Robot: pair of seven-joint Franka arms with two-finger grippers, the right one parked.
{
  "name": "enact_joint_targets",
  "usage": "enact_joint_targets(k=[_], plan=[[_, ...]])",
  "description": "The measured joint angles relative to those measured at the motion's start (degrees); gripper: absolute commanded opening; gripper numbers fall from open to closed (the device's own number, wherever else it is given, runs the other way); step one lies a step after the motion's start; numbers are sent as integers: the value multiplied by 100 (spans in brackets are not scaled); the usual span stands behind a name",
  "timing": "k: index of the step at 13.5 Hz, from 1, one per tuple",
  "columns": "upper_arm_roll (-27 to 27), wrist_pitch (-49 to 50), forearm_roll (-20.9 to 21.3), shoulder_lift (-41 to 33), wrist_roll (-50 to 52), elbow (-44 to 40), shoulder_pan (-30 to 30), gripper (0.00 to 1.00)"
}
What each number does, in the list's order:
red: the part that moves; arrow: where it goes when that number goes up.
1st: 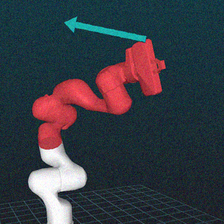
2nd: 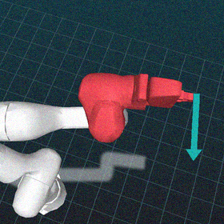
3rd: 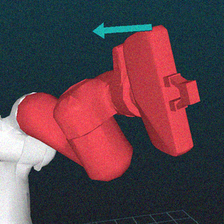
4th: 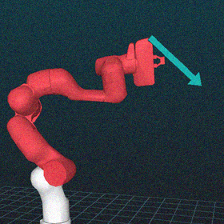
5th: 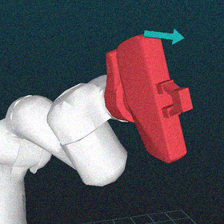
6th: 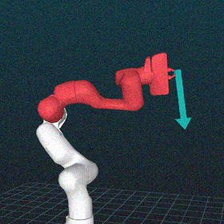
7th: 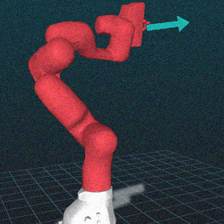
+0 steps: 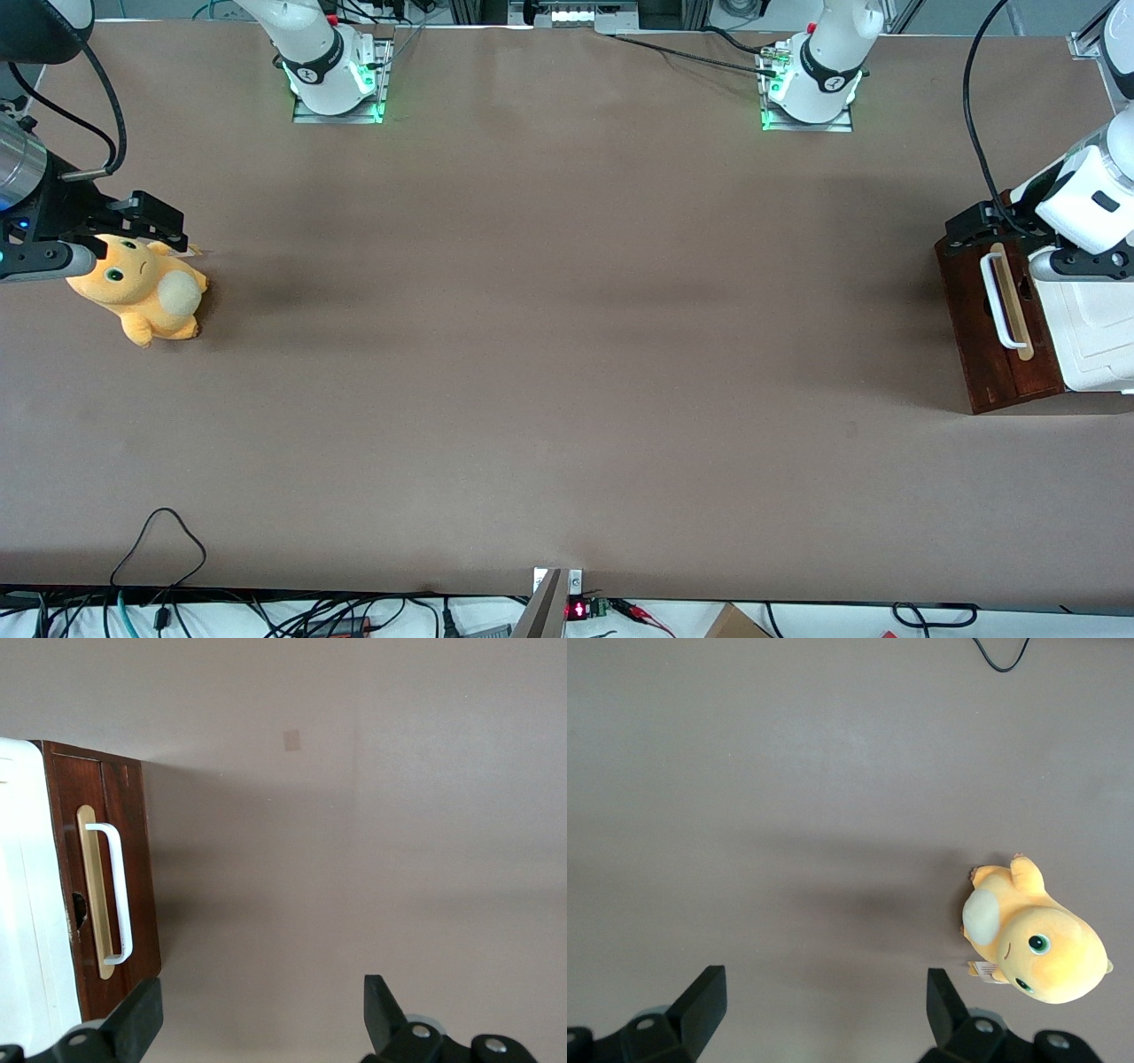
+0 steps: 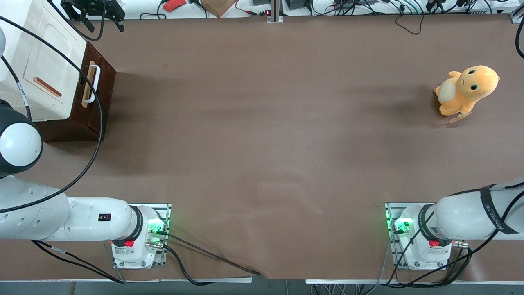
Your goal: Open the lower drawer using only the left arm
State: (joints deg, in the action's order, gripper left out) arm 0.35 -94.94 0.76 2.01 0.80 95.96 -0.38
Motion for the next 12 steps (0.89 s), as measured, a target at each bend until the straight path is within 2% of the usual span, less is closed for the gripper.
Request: enact_joint_targets(k=[12], plan=[[-2,181,0,1,-2,-57,0,100]])
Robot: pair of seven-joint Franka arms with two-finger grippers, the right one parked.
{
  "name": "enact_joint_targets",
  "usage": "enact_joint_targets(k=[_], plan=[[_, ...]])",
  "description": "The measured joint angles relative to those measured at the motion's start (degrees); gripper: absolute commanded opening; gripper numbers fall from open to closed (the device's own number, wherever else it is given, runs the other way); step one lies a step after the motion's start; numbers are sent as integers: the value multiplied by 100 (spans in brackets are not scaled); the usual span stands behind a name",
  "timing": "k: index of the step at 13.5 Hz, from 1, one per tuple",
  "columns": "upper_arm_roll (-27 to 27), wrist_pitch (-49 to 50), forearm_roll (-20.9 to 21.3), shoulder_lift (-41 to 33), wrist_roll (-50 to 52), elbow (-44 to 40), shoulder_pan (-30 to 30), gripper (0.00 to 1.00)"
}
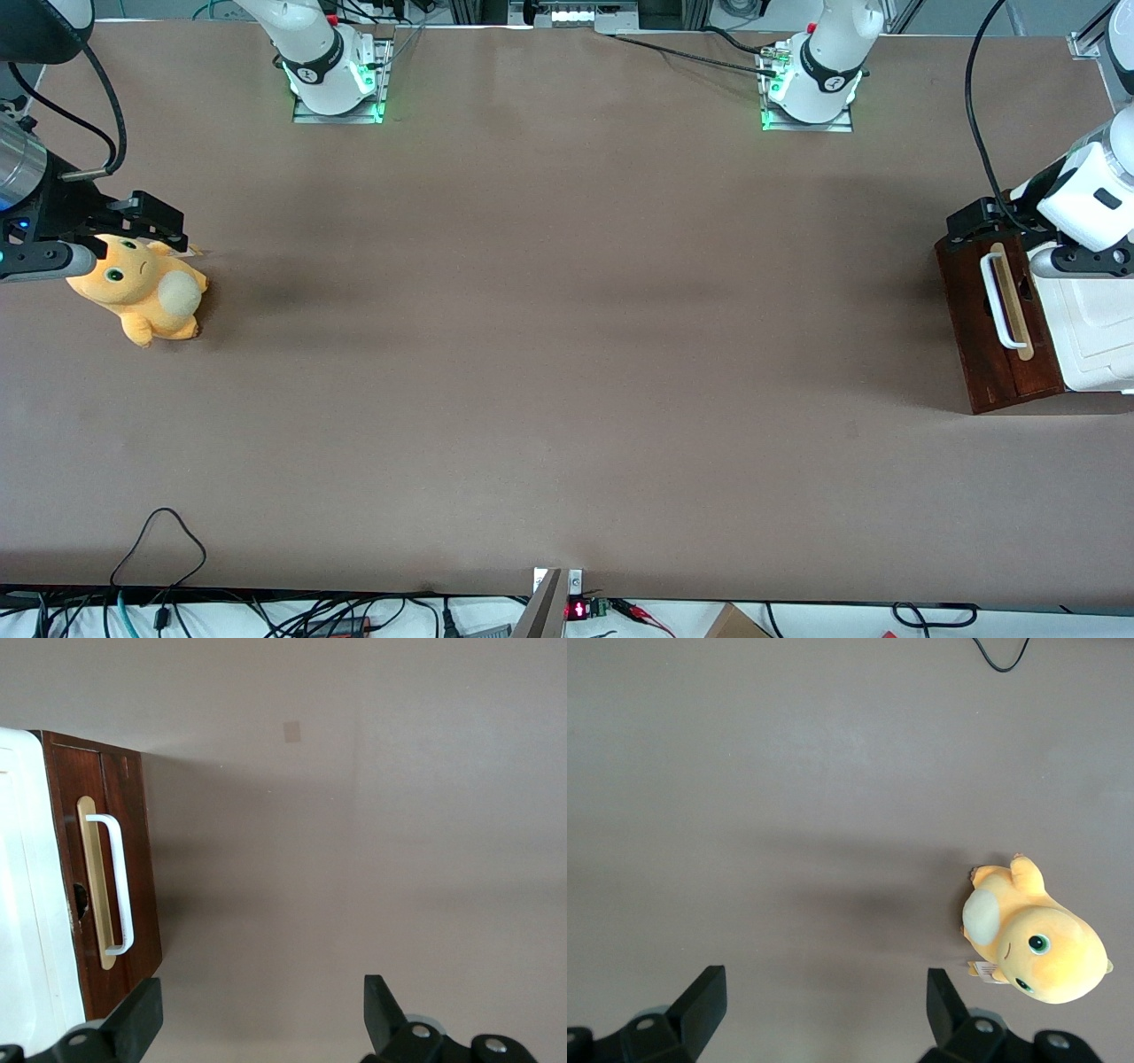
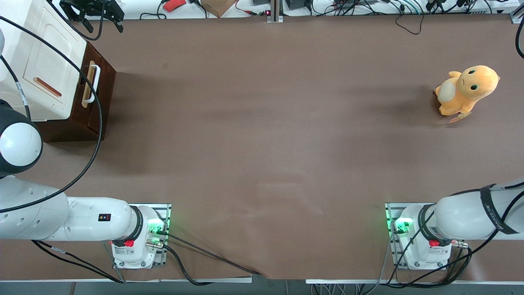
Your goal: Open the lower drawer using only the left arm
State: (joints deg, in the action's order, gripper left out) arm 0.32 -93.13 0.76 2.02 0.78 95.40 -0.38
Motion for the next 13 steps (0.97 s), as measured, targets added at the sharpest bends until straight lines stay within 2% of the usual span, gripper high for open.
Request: enact_joint_targets(k=[10,13], plan=[[18,28,52,1,-576,-27,0,99],[333,43,863,21,-362,-61,4,99]])
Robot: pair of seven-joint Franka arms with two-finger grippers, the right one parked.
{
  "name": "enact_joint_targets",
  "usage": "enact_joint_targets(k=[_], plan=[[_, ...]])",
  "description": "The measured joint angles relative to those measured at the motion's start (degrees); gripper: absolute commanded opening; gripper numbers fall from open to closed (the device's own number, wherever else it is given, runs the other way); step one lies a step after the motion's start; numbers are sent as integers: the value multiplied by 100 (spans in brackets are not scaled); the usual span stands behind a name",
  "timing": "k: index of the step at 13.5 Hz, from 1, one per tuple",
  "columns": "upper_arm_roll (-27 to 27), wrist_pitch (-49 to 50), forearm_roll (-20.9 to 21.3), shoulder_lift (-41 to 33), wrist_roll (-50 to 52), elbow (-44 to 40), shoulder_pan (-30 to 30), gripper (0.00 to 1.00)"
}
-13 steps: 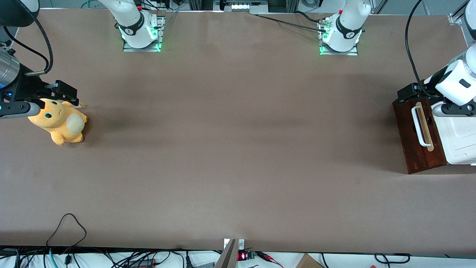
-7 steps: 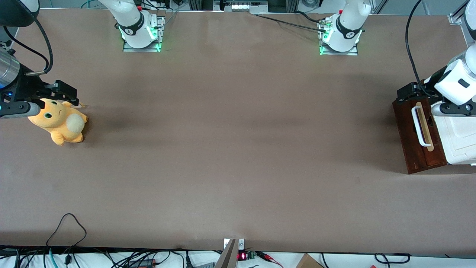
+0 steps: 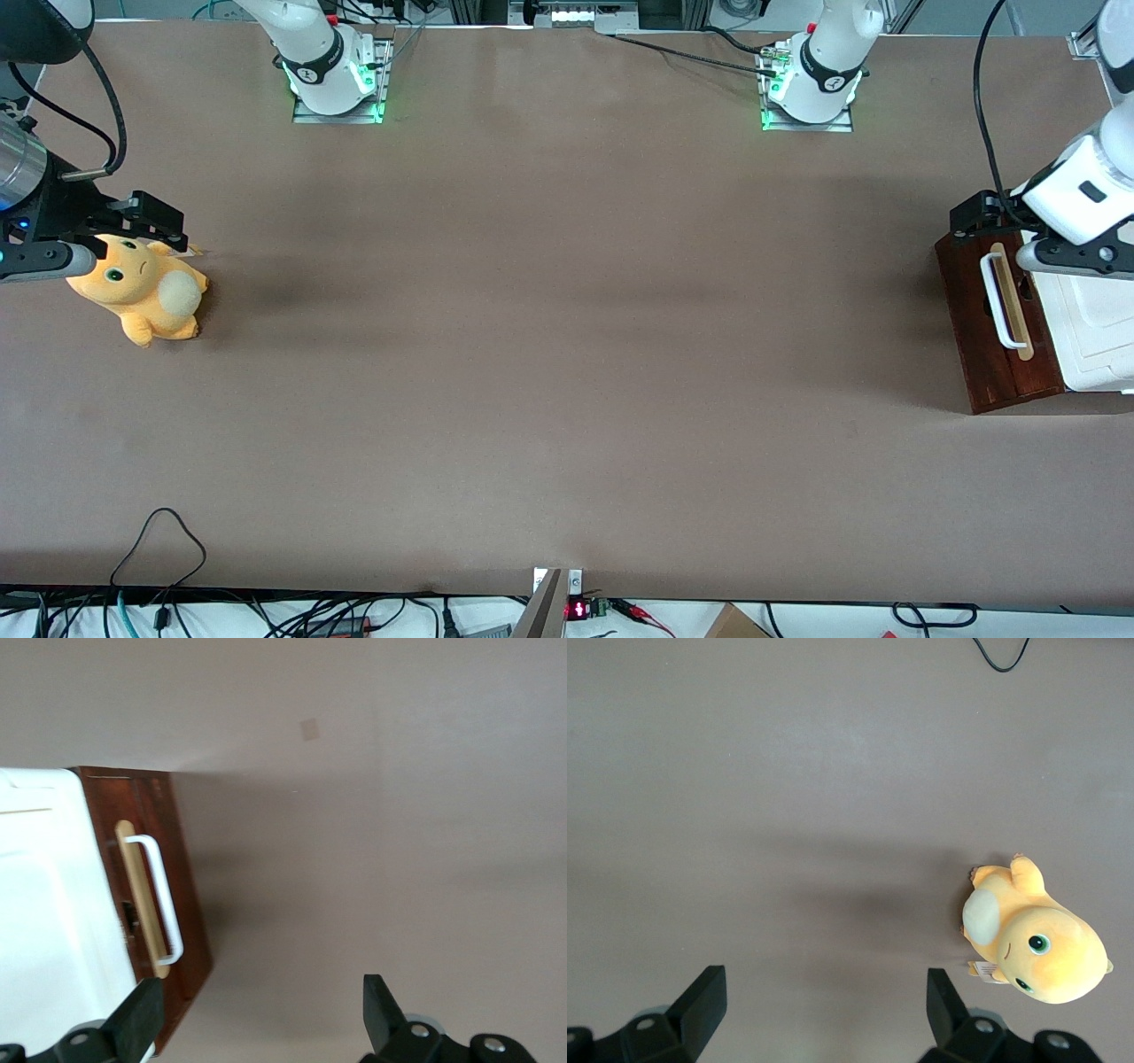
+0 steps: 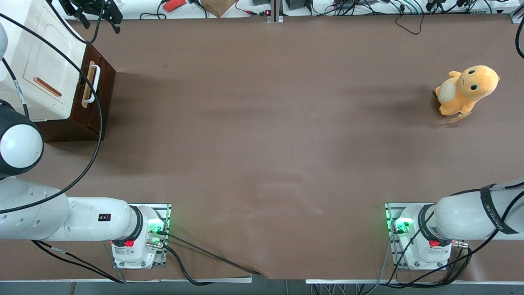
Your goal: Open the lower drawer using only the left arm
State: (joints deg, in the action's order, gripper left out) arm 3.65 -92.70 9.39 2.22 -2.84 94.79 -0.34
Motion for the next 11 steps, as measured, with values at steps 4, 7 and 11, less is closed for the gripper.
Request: enact_joint_targets(k=[4,7,11], plan=[[534,262,1375,251,1116,88,9,98],[979,378,2691,499,2273,562,13,97],[1274,493,3995,995,3845,1289,2,95]])
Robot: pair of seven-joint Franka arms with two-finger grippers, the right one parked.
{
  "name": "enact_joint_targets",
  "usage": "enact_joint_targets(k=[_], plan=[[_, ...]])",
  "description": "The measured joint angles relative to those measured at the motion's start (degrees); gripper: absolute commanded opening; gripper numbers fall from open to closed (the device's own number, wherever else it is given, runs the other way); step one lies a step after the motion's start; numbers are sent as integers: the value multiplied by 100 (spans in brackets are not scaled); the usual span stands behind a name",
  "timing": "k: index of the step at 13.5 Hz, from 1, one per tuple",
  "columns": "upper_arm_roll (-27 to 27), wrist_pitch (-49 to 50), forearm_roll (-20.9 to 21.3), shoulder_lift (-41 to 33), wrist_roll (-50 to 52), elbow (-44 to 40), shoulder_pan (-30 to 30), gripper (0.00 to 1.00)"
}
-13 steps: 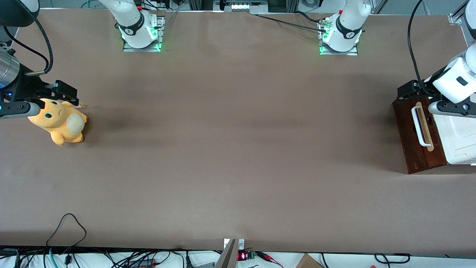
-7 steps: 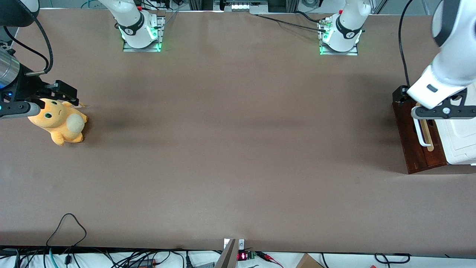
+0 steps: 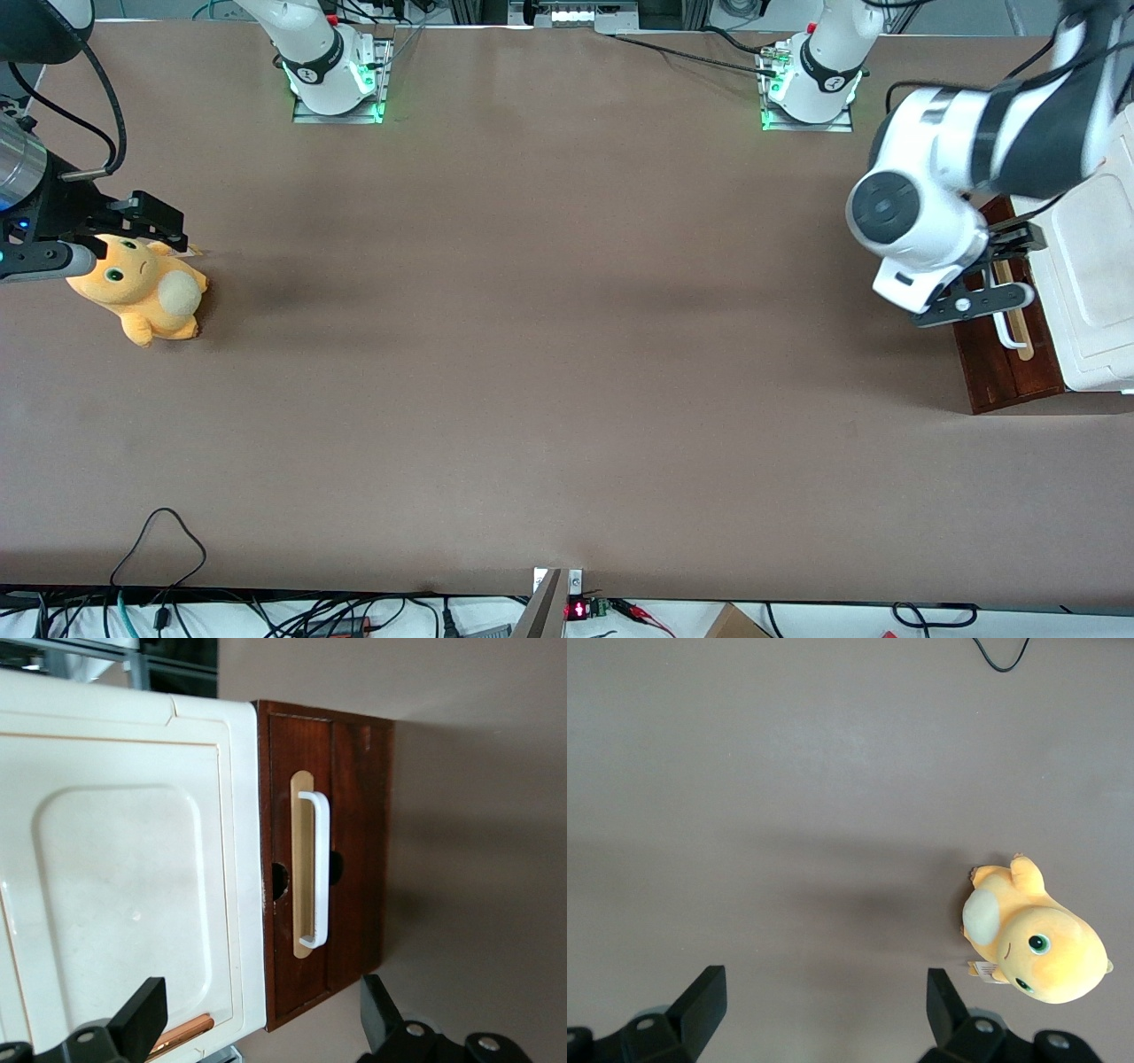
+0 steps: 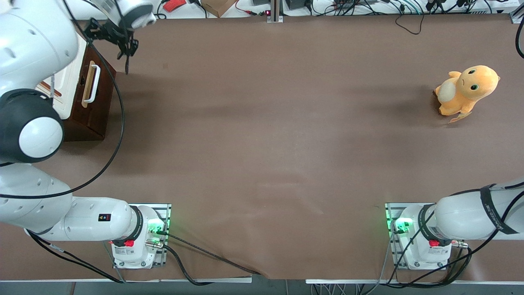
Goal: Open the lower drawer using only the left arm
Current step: 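Move the open left gripper to the white handle of the lower drawer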
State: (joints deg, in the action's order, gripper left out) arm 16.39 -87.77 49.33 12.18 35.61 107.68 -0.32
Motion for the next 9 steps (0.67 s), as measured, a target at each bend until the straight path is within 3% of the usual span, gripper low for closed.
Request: enact_joint_targets(k=[3,6,9], plan=[[218,203,965,466,1223,609,-16,94],[288,497,1821,969,1784,1066,-69,92],[300,798,2262,1404,2259,1263,-123,91]])
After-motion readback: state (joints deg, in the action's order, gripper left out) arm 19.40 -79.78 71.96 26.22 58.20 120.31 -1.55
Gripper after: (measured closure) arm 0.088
